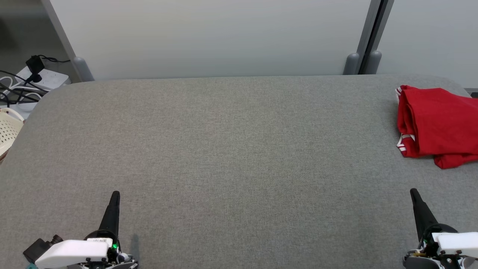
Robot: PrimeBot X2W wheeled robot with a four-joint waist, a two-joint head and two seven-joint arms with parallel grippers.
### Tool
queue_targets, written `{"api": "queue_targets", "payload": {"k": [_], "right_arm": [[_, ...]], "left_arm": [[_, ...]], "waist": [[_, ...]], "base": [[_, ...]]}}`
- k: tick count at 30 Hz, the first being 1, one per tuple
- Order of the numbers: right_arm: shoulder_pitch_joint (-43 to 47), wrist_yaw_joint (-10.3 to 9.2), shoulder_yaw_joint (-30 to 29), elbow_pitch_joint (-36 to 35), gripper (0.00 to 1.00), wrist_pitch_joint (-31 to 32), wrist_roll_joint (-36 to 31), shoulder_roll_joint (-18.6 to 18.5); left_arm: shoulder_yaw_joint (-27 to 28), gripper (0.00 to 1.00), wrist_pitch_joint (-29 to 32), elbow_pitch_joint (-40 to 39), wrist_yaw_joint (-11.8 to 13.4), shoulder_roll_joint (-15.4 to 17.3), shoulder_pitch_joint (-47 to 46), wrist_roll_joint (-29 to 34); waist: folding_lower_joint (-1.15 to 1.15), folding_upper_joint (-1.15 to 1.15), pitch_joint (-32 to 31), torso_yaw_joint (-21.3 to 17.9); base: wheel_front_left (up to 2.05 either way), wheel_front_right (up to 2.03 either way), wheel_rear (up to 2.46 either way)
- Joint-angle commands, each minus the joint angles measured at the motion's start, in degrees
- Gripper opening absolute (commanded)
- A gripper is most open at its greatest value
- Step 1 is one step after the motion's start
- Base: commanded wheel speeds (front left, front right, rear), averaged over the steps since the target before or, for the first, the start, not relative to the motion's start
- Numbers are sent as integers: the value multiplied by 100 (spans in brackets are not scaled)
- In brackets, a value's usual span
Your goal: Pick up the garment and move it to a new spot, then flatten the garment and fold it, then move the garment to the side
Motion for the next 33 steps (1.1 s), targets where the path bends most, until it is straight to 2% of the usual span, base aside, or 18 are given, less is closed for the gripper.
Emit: {"api": "queue_targets", "payload": {"k": [1,11,33], "right_arm": [[-290,7,71,-113,0,85,161,-48],[-377,8,-32,-49,0,248,725,-26],[-380,8,-61,-47,0,272,701,-6]], "left_arm": [[196,0,49,-117,-58,87,-338,-153],[266,0,208,-51,-115,93,-457,-743],[266,0,207,-52,-115,93,-457,-744]], "waist": [[0,0,4,2],[0,0,41,18],[0,0,41,18]], "base": [[0,0,0],[0,0,0],[0,0,0]]}}
